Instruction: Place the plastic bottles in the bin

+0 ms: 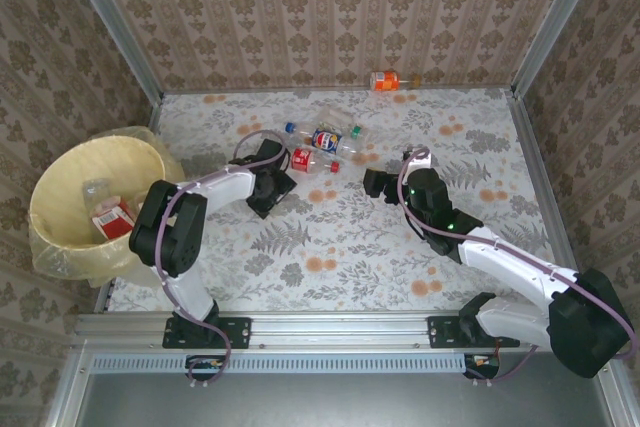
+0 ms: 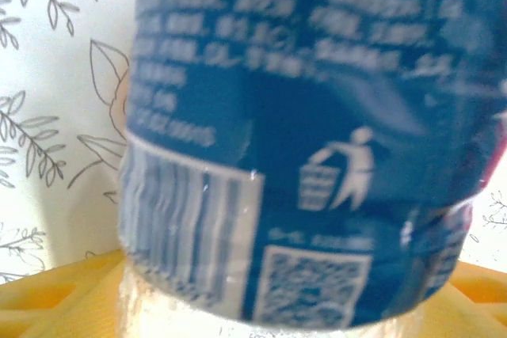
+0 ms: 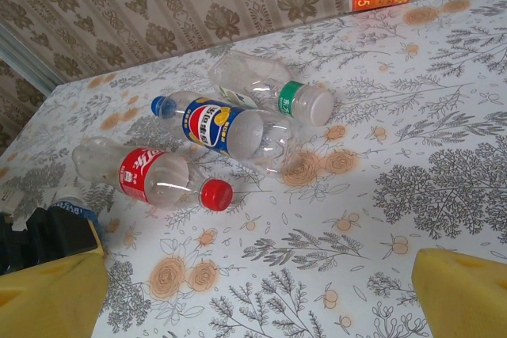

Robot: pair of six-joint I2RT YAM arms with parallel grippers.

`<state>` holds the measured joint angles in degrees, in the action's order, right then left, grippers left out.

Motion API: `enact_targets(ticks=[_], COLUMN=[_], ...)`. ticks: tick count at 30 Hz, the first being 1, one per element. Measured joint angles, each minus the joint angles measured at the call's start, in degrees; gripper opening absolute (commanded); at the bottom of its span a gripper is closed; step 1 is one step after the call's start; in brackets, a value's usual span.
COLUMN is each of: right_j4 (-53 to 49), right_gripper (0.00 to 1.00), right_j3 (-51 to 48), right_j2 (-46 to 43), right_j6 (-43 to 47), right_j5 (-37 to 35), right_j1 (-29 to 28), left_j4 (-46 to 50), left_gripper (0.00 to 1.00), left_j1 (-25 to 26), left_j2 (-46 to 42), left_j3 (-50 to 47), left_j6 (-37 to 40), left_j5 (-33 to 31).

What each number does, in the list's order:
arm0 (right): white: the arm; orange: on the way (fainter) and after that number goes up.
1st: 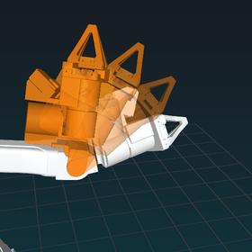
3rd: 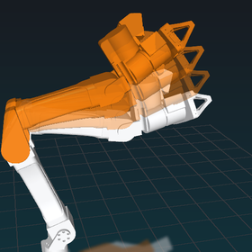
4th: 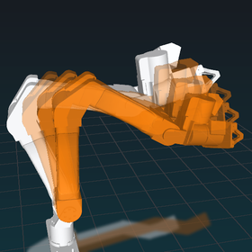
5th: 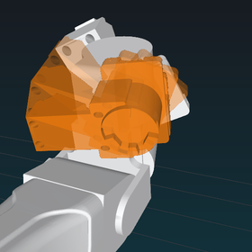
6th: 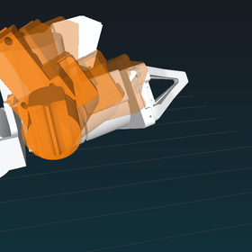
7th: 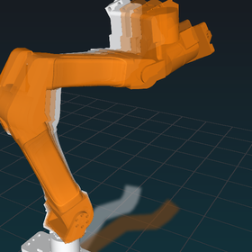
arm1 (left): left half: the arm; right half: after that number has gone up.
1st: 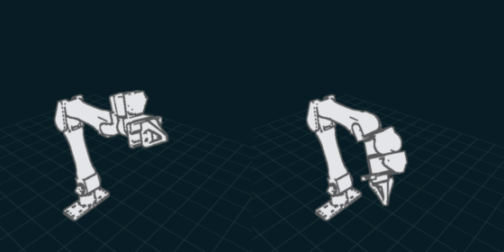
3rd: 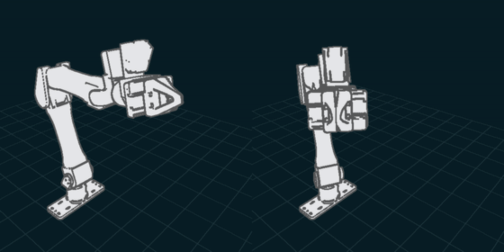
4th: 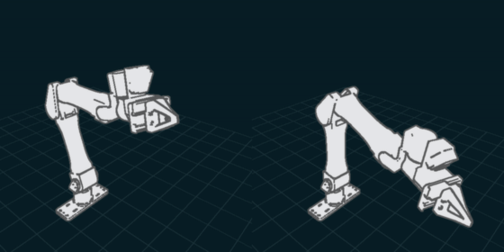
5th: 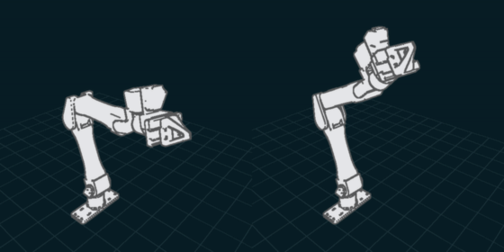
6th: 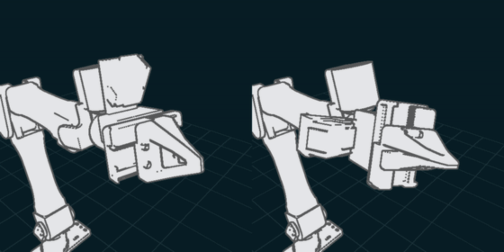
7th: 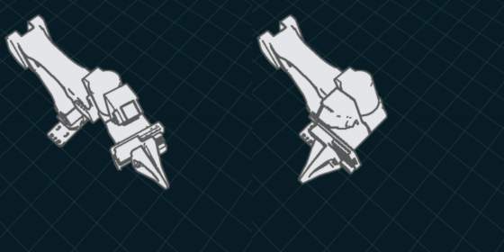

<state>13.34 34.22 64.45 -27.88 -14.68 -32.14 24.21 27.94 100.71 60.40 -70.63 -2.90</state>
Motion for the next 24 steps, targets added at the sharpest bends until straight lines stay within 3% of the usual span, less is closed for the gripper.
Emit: enact_targets(ticks=[13,24], right_j4=[-0.07,1.95], right_gripper=[1.00,1.00], right_j3=[-0.22,-0.22], right_j2=[0.00,0.70], right_j6=[-0.48,0.70], right_j5=[0.00,3.39], right_j1=[0.00,0.00], left_j4=[-0.26,-2.23], left_gripper=[0.60,0.55], left_j1=[-0.66,-0.66], left_j2=[1.20,-4.92], left_j3=[0.76,-1.42], left_j6=[11.67,21.79], left_j5=[-1.64,-3.87])
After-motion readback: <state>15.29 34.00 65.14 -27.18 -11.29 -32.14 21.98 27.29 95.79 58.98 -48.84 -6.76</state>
